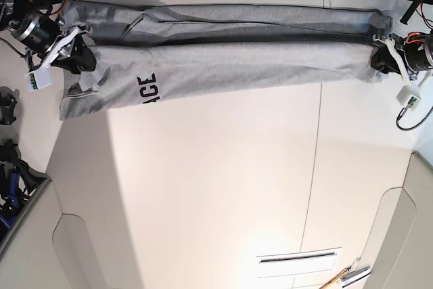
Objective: Fold the T-shirt properly
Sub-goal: 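Grasp the hem corners and fold the hem over toward the folded shoulder edge, then regrasp the ends of the long folded strip with both grippers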
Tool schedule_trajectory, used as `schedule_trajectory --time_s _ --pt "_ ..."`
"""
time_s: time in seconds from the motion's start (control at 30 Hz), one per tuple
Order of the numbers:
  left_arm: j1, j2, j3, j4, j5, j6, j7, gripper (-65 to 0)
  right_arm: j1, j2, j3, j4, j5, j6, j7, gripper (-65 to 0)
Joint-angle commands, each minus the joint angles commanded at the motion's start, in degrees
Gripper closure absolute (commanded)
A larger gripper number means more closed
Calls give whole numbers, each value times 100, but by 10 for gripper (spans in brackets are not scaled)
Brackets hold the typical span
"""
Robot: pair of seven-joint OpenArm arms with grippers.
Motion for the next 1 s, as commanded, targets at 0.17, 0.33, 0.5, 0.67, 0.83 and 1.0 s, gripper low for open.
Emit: schedule_trajectory --time_s 0.17,0.33,0.5,0.67,0.83,1.0 --pt "-4 249 -44 2 0 0 0 -237 -13 2 31 0 48 -28 0 -254" --pt "13 289 -796 2 -105 135 7 -279 -11 0 492 9 448 -37 0 -254" --pt "127 767 -1646 -31 -240 207 155 -453 50 -15 750 9 669 -35 225 -116" --pt "365 1309 -1698 -337 22 207 2 -453 146 -173 498 -4 662 22 369 0" --pt "361 1453 -1703 -564 800 491 -629 -453 144 -168 -365 -269 -149 20 730 0" --pt "358 1449 -1738 -564 807 484 -627 -453 149 -168 -824 -1121 -341 15 1040 0"
